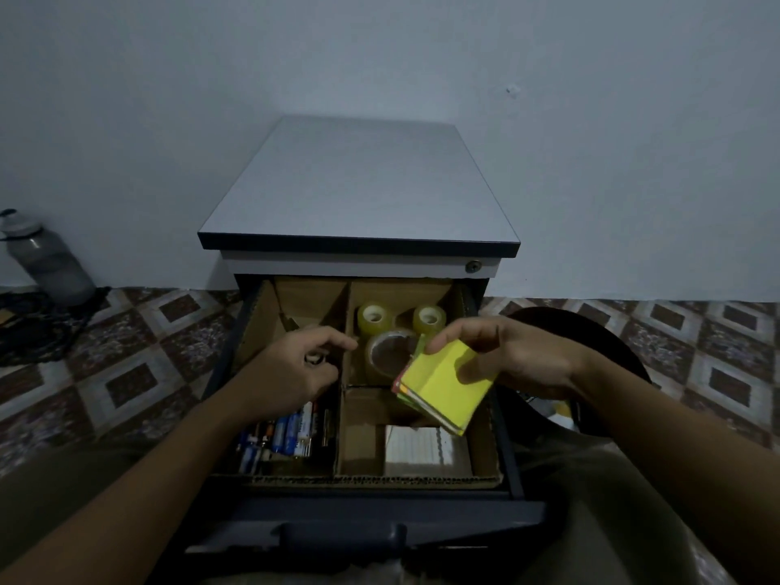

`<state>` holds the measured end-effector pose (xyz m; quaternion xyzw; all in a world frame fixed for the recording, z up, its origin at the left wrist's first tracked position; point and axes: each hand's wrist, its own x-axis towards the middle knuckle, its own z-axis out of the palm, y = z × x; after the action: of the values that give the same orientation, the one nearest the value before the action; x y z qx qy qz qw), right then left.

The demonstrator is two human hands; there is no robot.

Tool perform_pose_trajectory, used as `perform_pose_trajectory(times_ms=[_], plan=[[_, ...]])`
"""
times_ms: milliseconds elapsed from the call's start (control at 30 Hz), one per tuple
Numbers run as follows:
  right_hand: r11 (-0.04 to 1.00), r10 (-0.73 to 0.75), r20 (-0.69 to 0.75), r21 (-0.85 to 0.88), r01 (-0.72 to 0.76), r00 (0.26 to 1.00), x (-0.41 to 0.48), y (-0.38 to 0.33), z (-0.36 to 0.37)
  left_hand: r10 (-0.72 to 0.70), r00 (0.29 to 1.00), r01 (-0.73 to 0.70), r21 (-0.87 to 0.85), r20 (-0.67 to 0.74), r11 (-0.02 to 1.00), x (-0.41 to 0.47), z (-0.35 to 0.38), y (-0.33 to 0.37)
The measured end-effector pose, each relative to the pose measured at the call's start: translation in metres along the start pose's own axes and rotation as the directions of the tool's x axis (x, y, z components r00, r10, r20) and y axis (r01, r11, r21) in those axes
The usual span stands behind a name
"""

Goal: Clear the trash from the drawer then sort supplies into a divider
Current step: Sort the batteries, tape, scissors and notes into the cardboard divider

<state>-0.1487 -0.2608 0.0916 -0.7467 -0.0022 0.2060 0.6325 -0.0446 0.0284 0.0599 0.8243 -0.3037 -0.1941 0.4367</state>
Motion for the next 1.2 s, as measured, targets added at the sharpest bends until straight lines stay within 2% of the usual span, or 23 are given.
perform_pose_trajectory(times_ms=[167,333,600,733,833,933,967,1000,1100,1200], plan=[[0.972,-0.007,0.109,-0.235,0.032,0.994,-0.008,-0.005,0.010,0.021,1.000,-0.020,0.028,-0.023,0.999,0.008,0.005,-0.007],[0.844,0.121,0.176,-0.536,-0.008,0.977,-0.002,-0.013,0.027,0.034,0.999,-0.032,0.038,-0.036,0.999,0.012,0.009,-0.008],[0.663,0.270,0.218,-0.748,-0.018,0.938,0.013,0.001,0.047,0.060,0.998,-0.058,0.067,-0.023,0.996,0.008,0.008,-0.007],[0.691,0.261,0.207,-0.722,-0.033,0.943,0.002,-0.011,0.042,0.079,0.997,-0.078,0.069,-0.007,0.995,0.004,0.005,-0.006],[0.777,0.141,0.186,-0.629,0.008,0.972,-0.013,-0.015,0.032,0.104,0.994,-0.102,0.075,-0.027,0.992,0.002,0.006,-0.008],[0.889,-0.022,0.025,-0.456,0.031,0.999,-0.022,-0.010,0.019,0.264,0.963,-0.242,0.262,-0.055,0.934,-0.005,0.009,-0.002],[0.907,-0.053,-0.045,-0.419,0.029,0.998,-0.024,-0.009,0.014,0.322,0.946,-0.299,0.281,-0.038,0.912,-0.007,0.012,0.003],[0.924,-0.067,-0.099,-0.381,0.024,0.993,-0.026,-0.007,0.010,0.323,0.946,-0.313,0.255,0.001,0.915,-0.011,0.015,0.011],[0.957,-0.026,-0.120,-0.288,-0.010,0.992,-0.027,-0.008,0.008,0.099,0.967,-0.138,0.159,0.233,0.978,-0.018,0.029,0.038],[0.909,0.084,-0.071,-0.402,-0.106,0.994,-0.024,-0.008,0.016,-0.125,0.901,0.005,0.279,0.416,0.960,-0.011,0.044,0.051]])
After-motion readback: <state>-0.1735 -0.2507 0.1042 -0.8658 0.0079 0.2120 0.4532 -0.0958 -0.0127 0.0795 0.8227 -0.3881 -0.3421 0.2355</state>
